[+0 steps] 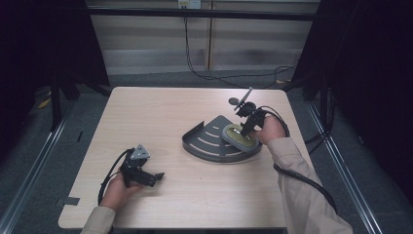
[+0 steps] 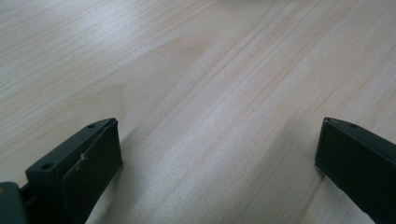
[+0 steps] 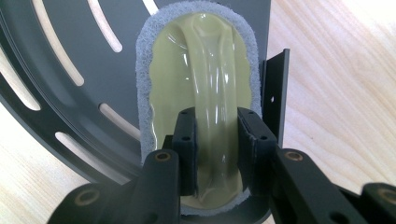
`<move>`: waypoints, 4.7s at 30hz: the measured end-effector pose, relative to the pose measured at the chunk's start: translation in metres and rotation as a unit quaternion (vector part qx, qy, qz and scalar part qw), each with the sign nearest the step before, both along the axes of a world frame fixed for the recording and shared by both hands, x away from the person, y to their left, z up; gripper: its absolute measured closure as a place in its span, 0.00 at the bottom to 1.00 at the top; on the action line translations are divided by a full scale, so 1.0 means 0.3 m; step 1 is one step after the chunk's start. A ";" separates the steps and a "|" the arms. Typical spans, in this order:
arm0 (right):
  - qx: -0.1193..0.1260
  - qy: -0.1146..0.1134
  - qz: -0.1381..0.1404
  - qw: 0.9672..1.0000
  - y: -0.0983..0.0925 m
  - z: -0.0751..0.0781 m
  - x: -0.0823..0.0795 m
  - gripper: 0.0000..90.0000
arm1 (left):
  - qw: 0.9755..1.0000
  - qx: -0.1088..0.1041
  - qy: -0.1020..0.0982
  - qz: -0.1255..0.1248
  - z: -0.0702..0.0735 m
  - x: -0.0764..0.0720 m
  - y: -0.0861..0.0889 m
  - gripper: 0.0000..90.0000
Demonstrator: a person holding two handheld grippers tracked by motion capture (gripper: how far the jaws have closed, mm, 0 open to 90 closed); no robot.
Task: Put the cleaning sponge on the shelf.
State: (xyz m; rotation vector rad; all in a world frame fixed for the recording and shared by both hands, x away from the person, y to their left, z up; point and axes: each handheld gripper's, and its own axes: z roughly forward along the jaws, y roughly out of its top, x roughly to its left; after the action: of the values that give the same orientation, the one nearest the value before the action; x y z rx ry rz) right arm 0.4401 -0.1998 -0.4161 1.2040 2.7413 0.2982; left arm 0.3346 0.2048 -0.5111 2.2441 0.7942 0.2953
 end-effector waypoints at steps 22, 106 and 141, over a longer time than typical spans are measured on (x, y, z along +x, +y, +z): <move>-0.007 -0.002 -0.008 1.000 -0.014 -0.014 -0.003 0.79 | 1.000 0.000 0.000 0.000 0.000 0.000 0.000 0.00; 0.038 -0.012 -0.021 0.999 -0.021 0.020 -0.049 0.18 | 1.000 0.001 0.000 0.000 0.000 0.000 0.000 0.00; 0.068 -0.030 0.012 0.997 -0.093 0.101 -0.190 0.18 | 1.000 -0.001 0.001 0.000 0.000 0.000 0.000 0.00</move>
State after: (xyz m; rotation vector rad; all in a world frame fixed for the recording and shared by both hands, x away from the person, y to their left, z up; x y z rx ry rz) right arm 0.3829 -0.2276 -0.3856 1.1734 2.7229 0.5215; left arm 0.3348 0.2048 -0.5112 2.2436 0.7946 0.2925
